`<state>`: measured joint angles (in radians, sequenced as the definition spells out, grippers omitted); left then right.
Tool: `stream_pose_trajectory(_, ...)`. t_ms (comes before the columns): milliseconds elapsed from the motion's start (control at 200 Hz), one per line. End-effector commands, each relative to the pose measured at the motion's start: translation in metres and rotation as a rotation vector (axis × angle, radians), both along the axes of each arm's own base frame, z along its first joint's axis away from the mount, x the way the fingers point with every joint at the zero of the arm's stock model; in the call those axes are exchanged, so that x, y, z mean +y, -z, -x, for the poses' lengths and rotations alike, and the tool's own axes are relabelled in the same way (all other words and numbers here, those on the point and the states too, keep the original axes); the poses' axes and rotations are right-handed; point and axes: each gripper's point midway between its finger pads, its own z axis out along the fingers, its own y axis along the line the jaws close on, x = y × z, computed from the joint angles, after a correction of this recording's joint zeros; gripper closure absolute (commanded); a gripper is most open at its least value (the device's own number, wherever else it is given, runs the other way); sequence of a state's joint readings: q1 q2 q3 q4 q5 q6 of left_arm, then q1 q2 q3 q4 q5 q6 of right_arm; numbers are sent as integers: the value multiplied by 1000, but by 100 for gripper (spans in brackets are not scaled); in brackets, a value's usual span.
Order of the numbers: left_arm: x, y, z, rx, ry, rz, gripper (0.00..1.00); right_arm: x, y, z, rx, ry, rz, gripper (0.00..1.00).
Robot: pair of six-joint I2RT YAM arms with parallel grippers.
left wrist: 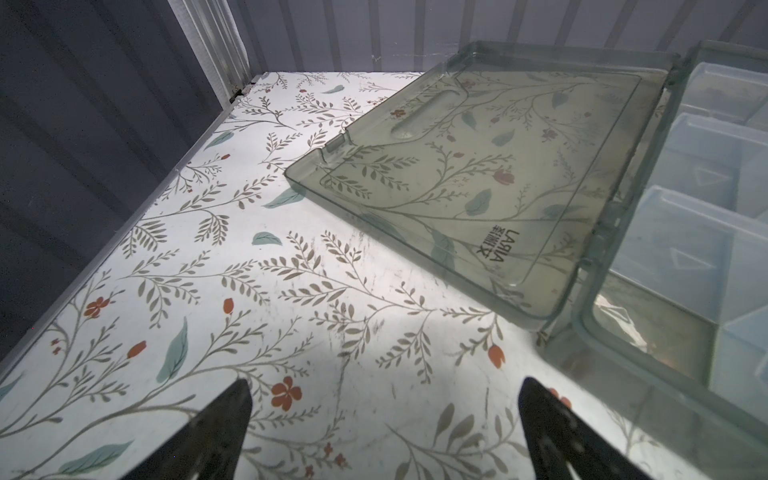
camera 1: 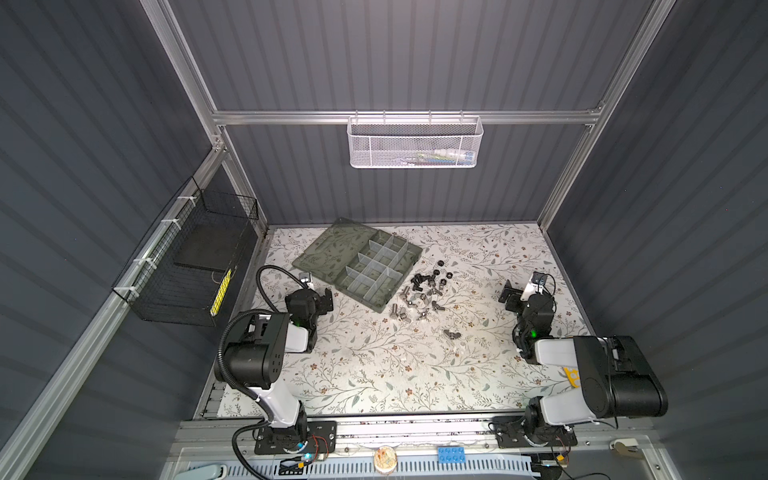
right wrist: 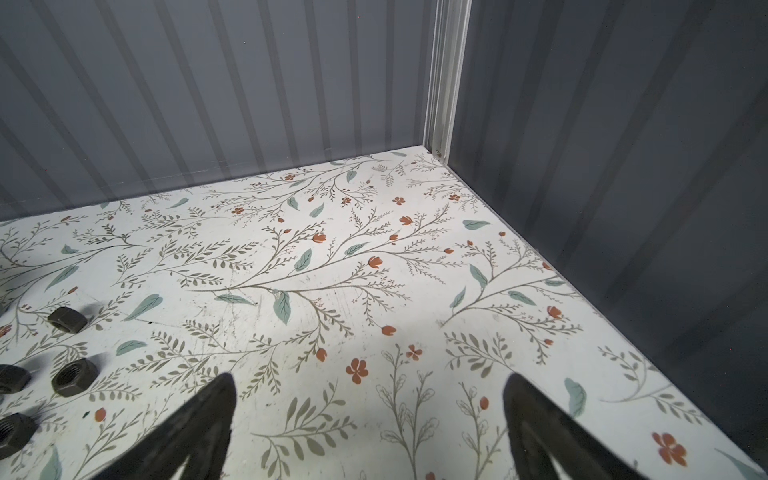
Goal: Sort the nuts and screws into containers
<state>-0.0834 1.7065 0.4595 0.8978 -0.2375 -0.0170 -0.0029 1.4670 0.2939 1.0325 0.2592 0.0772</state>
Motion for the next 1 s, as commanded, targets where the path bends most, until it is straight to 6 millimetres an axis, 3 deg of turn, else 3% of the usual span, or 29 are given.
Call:
stream_pose_trajectory(0,2,-5,-4,-20,4,-17,0,-3,-8,3,-32,32,20,1)
stream_pose_trajectory(105,20,-27,-3,22,-125,-38,0,-2,-10,5,-47,30,20,1)
stream_pose_trajectory(265,36,-78,-3,51,-261,7,0,7,-18,10,-78,-6,48,1)
stream_pose_trajectory(325,35,-86,-1,69,-291,69,0,4,-39,17,-82,81,104,1)
stream_pose_trajectory(425,22,-93,0,100,-282,198,0,18,-80,27,-149,17,44,1)
stream_pose_trajectory(485,15,-95,0,118,-291,263,0,24,-90,30,-190,-17,7,1)
stream_pose_trajectory(560,-2,-98,-3,145,-247,342,0,30,-94,29,-216,-47,-64,1)
stream_pose_trajectory(665,-43,-102,-7,167,-112,399,0,19,-90,29,-286,31,-386,1)
stream_pose_trajectory(720,-64,-99,-8,199,-37,433,0,35,-91,24,-272,-81,-461,1)
stream_pose_trajectory(775,-84,-94,-9,247,33,483,0,55,-91,17,-216,-178,-463,1)
stream_pose_trajectory(876,-122,-78,-10,349,144,514,0,75,-81,6,-47,-201,-420,1)
stream_pose_trajectory(996,-141,-67,-6,393,161,531,0,100,-85,3,29,-228,-266,1)
